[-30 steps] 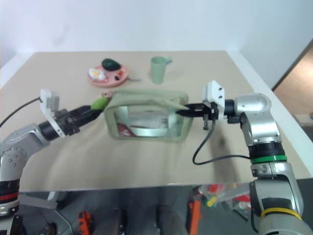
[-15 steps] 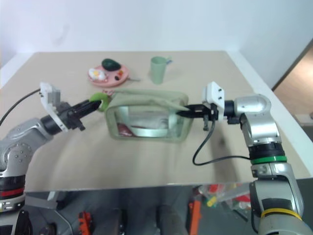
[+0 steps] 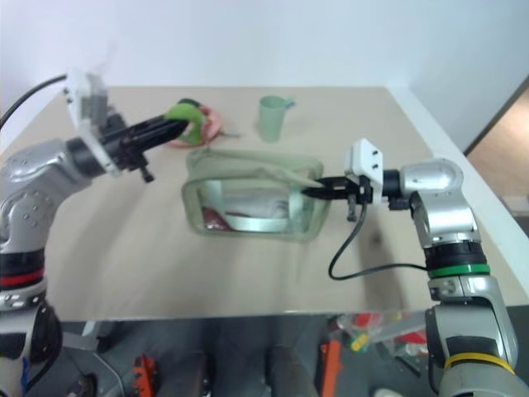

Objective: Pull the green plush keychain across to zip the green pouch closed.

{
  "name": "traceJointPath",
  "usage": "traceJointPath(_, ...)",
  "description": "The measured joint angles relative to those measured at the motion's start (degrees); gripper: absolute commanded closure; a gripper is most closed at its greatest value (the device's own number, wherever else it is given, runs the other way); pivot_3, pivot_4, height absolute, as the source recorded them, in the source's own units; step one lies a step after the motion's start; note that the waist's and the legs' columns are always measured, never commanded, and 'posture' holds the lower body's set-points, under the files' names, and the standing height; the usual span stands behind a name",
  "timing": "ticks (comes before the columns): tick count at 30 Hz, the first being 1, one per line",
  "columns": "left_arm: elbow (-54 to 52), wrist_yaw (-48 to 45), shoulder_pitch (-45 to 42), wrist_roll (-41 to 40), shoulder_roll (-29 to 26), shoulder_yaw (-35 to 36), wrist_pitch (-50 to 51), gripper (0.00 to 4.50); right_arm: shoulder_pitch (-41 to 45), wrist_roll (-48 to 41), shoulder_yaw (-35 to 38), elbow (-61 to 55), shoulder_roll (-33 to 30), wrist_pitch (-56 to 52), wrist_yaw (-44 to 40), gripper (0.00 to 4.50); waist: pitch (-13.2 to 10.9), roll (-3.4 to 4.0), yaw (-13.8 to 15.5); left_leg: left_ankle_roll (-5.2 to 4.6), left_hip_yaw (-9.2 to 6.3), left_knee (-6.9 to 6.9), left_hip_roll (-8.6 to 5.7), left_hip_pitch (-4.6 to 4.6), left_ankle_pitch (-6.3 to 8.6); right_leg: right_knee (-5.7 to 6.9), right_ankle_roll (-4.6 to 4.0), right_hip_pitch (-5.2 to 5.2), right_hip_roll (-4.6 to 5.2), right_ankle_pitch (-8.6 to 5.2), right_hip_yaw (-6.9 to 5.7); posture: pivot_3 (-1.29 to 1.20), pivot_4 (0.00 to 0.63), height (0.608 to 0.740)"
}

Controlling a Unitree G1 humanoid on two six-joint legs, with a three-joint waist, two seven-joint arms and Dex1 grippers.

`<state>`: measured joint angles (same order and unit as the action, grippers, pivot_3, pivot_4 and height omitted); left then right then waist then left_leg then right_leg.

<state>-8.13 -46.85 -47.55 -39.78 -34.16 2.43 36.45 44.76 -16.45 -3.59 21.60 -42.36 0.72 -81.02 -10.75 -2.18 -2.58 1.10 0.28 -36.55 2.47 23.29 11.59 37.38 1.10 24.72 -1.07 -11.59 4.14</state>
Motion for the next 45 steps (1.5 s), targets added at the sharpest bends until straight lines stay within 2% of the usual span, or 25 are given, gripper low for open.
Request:
traceJointPath(3,0.35,-3.12,-0.78,1.13,2.11,-4.97,0.22,4.43,0.00,0.01,0.00,0.00,0.06,0.02,0.01,4.50,0.00,0.02,-0.45,-0.01,0.11,0.06,0.02,0.01,0.01,0.01,0.03,0.13,-0.02,0.00,0.11,0.00,0.150,0.740)
traceJointPath(8,1.85,-6.09,-0.69,5.23,2.20,-9.23,0.12,4.43,-0.16,0.00,0.00,-0.29,-0.12,0.14,0.23,4.50,0.00,0.02,-0.31,-0.01,-0.04,0.11,0.09,0.00,0.00,0.15,-0.02,0.19,-0.16,-0.02,0.05,0.00,0.150,0.740)
traceJointPath(15,2.53,-7.17,-0.63,6.00,1.07,-8.86,1.57,2.01,-0.94,-0.04,0.07,-1.32,-1.00,0.11,0.41,4.50,0.00,0.02,-0.16,0.00,0.03,-0.01,0.01,0.03,0.00,0.15,0.00,0.15,-0.04,-0.02,0.09,0.00,0.150,0.740)
traceJointPath(19,2.11,-9.26,-0.63,5.98,-2.63,-8.52,2.72,0.61,-0.93,-0.04,0.07,-1.30,-0.99,0.16,0.53,4.50,-0.01,0.02,-0.17,0.00,0.01,0.00,0.01,0.03,0.00,0.16,-0.01,0.17,-0.04,-0.02,0.08,0.00,0.150,0.740)
traceJointPath(20,1.91,-9.93,-0.61,5.97,-3.69,-8.26,2.94,0.31,-0.93,-0.04,0.07,-1.26,-0.99,0.18,0.59,4.50,-0.01,0.02,-0.17,0.00,0.01,0.01,0.02,0.03,0.00,0.16,-0.01,0.18,-0.05,-0.03,0.08,0.00,0.150,0.740)
traceJointPath(22,0.58,-11.83,-0.23,5.87,-7.84,-7.39,4.27,0.05,-0.91,-0.03,0.05,-1.17,-0.88,0.45,0.85,4.50,-0.01,0.03,-0.21,0.00,0.01,0.03,0.04,0.03,0.00,0.16,-0.01,0.20,-0.06,-0.03,0.07,0.00,0.150,0.740)
traceJointPath(27,-2.68,-14.83,3.47,4.88,-14.92,-4.40,7.70,0.05,-0.44,0.04,0.00,-0.16,-0.35,0.85,0.78,4.50,-0.01,0.03,-0.19,0.00,0.02,0.05,0.05,0.03,0.00,0.16,-0.03,0.20,-0.05,-0.06,0.06,0.00,0.150,0.740)
traceJointPath(30,-4.63,-14.82,7.01,4.22,-16.45,-3.16,9.12,0.05,0.24,0.49,-0.08,0.64,0.07,1.17,0.43,4.50,-0.01,0.03,-0.19,0.00,0.03,0.03,0.05,0.03,0.00,0.16,-0.06,0.19,-0.05,-0.07,0.06,0.00,0.150,0.740)
traceJointPath(36,-9.39,-11.06,15.42,3.25,-16.57,1.84,10.12,0.05,1.40,1.09,-0.27,2.36,0.87,1.72,-0.23,4.50,-0.01,0.03,-0.26,0.00,0.02,0.02,0.09,0.00,0.00,0.22,-0.07,0.20,-0.06,-0.07,0.04,0.00,0.150,0.740)
traceJointPath(40,-10.06,-6.15,19.95,4.43,-12.73,3.83,7.83,0.05,1.66,1.18,-0.27,2.90,0.93,1.88,-0.30,4.50,-0.01,0.02,-0.16,0.00,0.01,0.00,0.09,-0.01,-0.01,0.25,-0.10,0.19,-0.06,-0.07,0.02,0.00,0.150,0.740)
traceJointPath(42,-9.98,-4.05,20.77,5.69,-10.69,3.73,6.07,0.56,1.74,1.23,-0.28,2.91,0.96,1.91,-0.36,4.50,-0.02,0.01,-0.16,0.02,0.02,-0.01,0.08,0.00,-0.02,0.26,-0.10,0.19,-0.06,-0.06,0.04,0.00,0.150,0.740)
traceJointPath(44,-9.54,-2.89,20.93,7.03,-9.42,3.71,4.08,0.68,1.74,1.23,-0.29,2.90,0.96,1.92,-0.45,4.50,-0.01,0.02,-0.18,0.03,0.07,0.00,0.07,-0.04,-0.02,0.26,-0.09,0.18,-0.05,-0.05,0.08,0.00,0.150,0.740)
traceJointPath(45,-9.06,-2.29,20.96,7.44,-8.53,3.73,3.00,1.11,1.73,1.23,-0.29,2.90,0.96,1.91,-0.49,4.50,-0.01,0.02,-0.18,0.03,0.07,0.00,0.08,-0.04,-0.02,0.26,-0.08,0.18,-0.06,-0.04,0.08,0.00,0.150,0.740)
